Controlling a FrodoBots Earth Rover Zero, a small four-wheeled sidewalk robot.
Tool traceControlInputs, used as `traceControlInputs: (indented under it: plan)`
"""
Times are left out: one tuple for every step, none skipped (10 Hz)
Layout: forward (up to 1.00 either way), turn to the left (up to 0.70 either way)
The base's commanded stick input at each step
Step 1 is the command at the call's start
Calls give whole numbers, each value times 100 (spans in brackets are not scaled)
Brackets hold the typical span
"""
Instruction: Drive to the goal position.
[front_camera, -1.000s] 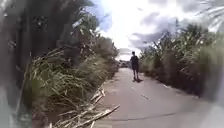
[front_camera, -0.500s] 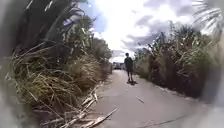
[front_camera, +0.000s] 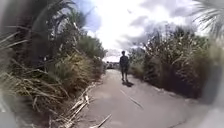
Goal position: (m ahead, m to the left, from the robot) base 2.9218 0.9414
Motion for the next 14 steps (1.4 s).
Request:
traceControlInputs:
  plan:
    - [50, 0]
    - [50, 0]
    - [50, 0]
    - [50, 0]
    - [50, 1]
    - [50, 3]
    - [50, 8]
    - [50, 9]
    - [50, 12]
    - [50, 13]
    - [50, 14]
    - [50, 14]
    - [50, 14]
    - [50, 14]
